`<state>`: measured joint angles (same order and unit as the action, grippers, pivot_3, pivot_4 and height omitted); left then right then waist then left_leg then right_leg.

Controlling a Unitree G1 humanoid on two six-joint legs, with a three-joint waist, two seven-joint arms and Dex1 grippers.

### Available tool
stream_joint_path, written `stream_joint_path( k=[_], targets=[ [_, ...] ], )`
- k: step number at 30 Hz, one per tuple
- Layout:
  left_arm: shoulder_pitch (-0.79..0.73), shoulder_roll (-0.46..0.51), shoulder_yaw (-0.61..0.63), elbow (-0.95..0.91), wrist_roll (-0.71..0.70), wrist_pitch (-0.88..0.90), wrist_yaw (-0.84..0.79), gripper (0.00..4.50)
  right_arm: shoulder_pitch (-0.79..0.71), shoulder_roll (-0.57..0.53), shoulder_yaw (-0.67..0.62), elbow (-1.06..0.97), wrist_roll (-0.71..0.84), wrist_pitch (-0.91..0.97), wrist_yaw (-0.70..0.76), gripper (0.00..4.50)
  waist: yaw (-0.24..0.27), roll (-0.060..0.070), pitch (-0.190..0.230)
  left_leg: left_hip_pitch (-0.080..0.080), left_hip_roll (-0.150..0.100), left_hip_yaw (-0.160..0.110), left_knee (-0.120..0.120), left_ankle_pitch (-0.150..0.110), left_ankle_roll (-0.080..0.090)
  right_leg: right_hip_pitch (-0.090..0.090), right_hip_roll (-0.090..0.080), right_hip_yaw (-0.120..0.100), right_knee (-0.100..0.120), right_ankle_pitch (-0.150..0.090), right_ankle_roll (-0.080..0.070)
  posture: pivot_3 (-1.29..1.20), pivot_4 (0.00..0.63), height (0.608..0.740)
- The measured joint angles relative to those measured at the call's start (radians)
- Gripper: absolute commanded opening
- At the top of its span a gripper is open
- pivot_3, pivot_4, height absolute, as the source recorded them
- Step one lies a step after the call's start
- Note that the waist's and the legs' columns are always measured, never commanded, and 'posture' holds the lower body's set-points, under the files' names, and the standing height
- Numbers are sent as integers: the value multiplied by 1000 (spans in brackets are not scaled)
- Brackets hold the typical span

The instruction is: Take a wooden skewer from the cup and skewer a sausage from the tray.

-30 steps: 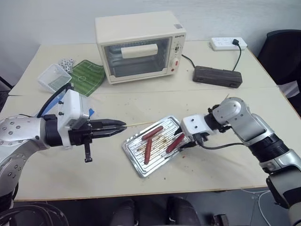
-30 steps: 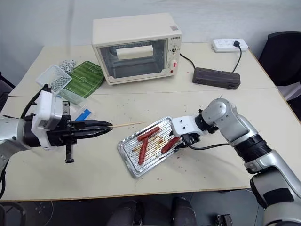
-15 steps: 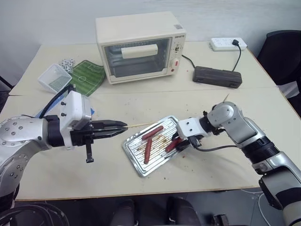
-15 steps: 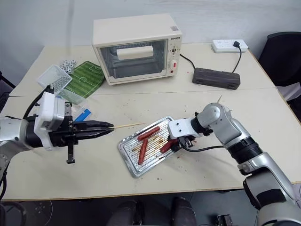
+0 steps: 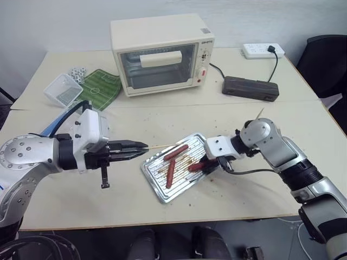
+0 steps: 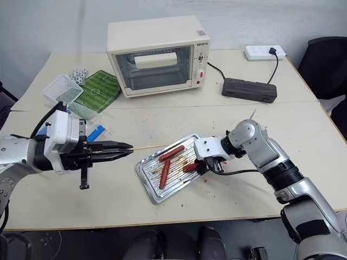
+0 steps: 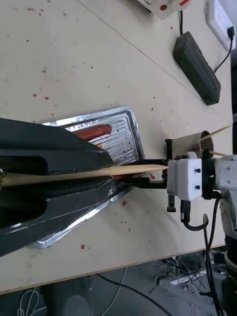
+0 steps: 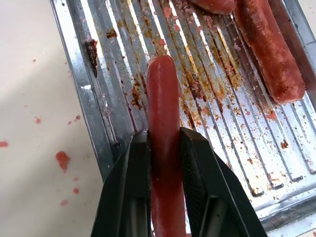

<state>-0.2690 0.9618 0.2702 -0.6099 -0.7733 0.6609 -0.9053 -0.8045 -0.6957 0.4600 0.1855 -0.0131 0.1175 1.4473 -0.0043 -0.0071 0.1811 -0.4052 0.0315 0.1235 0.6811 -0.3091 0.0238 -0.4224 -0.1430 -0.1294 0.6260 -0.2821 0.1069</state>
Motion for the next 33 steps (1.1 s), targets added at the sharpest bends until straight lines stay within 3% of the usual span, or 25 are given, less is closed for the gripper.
stream_joint_path(
  k=[9, 20, 26, 33],
  targets=[
    [-1, -1, -16, 39, 32, -33, -17, 0, -8, -5, -45, -68, 48, 126, 24, 807, 1, 0, 0, 0, 0, 0, 0, 0, 0, 0, 0, 0, 0, 0, 0, 0, 150, 740],
    [43, 1, -14, 72, 66, -62, -66, 0, -134, -148, -150, -166, 183, 332, 83, 807, 0, 0, 0, 0, 2, 0, 0, -2, -1, 0, 2, 0, 0, -1, -2, 0, 150, 740],
    [36, -83, -51, 43, 71, -63, 11, 0, -128, -148, -148, -240, 223, 418, 80, 807, 2, 0, 0, 0, 2, 0, 1, -2, -1, 0, 2, 0, 0, -1, -1, 0, 150, 740],
    [8, -93, -64, 35, 76, -63, 45, 0, -128, -148, -148, -265, 236, 458, 71, 807, 2, 0, 0, 0, 1, 0, 1, -2, -1, 0, 2, 1, 0, -1, -1, 0, 150, 740]
  ],
)
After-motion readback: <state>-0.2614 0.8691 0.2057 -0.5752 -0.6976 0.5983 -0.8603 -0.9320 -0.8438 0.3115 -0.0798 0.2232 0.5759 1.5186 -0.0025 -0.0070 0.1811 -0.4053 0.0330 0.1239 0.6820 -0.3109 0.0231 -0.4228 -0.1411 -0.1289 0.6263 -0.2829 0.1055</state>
